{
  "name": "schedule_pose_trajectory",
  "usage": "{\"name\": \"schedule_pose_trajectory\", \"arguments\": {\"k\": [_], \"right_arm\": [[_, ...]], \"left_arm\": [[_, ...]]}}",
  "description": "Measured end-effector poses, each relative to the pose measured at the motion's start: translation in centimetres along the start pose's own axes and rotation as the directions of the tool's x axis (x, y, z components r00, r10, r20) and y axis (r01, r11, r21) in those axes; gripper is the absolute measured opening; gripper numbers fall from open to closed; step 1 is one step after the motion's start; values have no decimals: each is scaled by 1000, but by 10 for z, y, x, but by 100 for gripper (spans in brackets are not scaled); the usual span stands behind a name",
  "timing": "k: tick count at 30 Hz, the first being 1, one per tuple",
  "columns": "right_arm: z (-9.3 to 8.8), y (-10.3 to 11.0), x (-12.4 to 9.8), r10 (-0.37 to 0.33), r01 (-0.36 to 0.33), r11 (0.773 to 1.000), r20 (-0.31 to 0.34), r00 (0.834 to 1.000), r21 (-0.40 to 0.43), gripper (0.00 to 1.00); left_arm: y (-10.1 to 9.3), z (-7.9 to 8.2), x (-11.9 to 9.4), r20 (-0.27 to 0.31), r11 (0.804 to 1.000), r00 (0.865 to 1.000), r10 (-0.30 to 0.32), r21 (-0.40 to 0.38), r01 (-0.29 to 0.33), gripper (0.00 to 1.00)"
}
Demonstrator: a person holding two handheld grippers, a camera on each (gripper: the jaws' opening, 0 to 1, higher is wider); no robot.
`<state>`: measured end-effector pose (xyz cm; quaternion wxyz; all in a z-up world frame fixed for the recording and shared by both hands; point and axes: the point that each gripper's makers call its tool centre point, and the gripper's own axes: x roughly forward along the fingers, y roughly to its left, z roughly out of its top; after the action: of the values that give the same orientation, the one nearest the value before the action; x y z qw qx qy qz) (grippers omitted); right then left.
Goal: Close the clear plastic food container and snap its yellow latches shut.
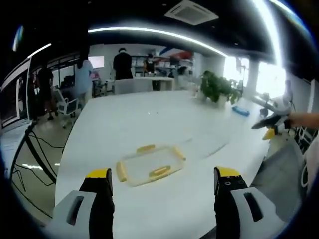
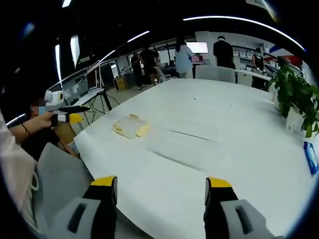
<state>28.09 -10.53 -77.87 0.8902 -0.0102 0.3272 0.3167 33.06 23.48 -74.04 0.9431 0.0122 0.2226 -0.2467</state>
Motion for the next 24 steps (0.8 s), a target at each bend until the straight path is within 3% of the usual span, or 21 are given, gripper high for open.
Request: {"name": "schedule_pose_trajectory", "arguments": {"k": [24], "right_arm": [[-5, 1, 0, -8, 8, 1000, -7, 1000, 13, 71]], "left_arm": [[-6, -14, -1, -39, 1000, 999, -14, 8, 15, 82]]}}
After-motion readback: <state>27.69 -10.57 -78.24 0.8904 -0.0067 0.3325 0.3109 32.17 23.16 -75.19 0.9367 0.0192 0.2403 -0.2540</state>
